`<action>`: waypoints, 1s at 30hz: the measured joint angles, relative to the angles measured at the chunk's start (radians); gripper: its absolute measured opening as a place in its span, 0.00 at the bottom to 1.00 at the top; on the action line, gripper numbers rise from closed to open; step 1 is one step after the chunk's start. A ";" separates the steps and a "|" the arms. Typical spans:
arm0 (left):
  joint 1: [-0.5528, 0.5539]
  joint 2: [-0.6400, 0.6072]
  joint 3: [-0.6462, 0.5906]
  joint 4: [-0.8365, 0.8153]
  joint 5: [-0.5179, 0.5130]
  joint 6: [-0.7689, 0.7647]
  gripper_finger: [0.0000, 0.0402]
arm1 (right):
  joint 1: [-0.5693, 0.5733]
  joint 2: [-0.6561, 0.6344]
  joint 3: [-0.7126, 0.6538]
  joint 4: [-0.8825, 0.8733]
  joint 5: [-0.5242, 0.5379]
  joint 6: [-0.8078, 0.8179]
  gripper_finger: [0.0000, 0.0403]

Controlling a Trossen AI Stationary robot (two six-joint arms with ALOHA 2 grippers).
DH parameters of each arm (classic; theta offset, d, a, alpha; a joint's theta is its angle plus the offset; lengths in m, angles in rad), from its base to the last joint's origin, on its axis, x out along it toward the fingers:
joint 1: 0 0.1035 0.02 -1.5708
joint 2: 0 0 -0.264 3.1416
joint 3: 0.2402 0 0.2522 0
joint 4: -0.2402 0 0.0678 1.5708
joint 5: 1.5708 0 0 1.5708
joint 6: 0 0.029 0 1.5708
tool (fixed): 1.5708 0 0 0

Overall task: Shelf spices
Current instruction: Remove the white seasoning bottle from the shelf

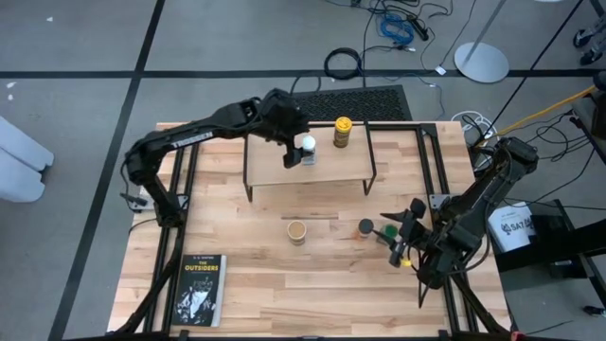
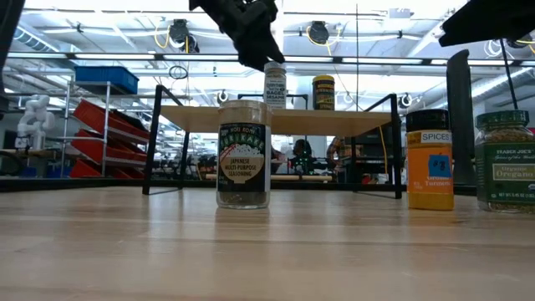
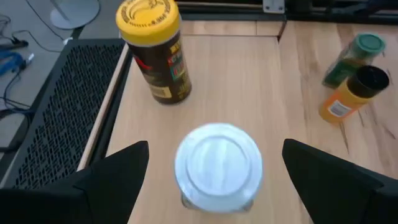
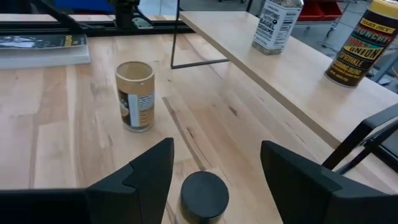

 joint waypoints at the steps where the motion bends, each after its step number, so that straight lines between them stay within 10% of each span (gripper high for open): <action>1: 0.002 0.003 0.000 0.009 0.000 0.000 0.95 | 0.004 0.000 0.000 0.001 0.000 0.000 0.57; 30: 0.040 0.061 0.000 -0.009 0.112 0.013 0.91 | 0.021 0.001 -0.001 0.028 0.001 -0.004 0.57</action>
